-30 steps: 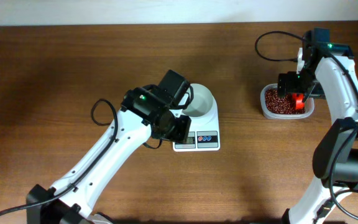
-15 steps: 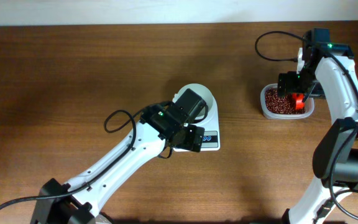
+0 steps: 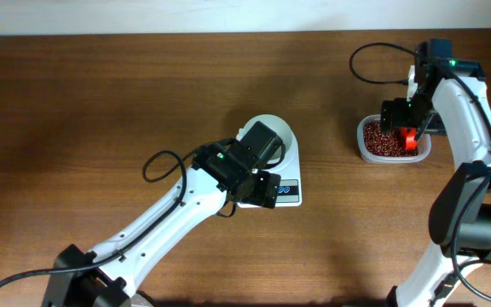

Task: Scoop item into bowl and weigh 50g on scale
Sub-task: 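Move the left gripper in front of the scale display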

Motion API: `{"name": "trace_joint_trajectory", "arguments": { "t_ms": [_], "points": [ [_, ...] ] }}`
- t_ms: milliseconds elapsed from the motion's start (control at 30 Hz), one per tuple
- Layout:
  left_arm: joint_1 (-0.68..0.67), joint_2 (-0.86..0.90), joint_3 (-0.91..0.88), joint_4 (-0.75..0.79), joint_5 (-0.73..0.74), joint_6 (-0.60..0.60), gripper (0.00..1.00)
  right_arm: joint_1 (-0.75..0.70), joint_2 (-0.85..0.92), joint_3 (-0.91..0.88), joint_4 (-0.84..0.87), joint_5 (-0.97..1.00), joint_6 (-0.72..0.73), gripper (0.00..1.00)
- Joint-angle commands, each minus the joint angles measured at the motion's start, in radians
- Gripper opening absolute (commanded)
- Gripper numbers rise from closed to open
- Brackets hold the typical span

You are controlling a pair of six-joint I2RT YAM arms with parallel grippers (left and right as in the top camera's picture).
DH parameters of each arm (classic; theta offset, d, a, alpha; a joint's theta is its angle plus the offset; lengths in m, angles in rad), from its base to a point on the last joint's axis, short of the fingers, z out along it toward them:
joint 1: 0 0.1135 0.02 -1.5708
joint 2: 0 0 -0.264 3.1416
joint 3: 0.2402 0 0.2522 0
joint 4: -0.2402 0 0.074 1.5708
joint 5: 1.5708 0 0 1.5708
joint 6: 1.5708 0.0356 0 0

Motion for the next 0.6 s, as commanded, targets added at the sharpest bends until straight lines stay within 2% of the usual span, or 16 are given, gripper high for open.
{"name": "trace_joint_trajectory", "arguments": {
  "t_ms": [0, 567],
  "points": [
    [-0.006, -0.005, -0.011, 0.002, -0.015, -0.017, 0.99, 0.003, 0.009, -0.007, 0.000, 0.012, 0.000, 0.99],
    [-0.006, -0.005, -0.011, 0.002, -0.041, -0.023, 0.99, 0.003, 0.009, -0.007, 0.000, 0.012, 0.000, 0.99]
  ]
}}
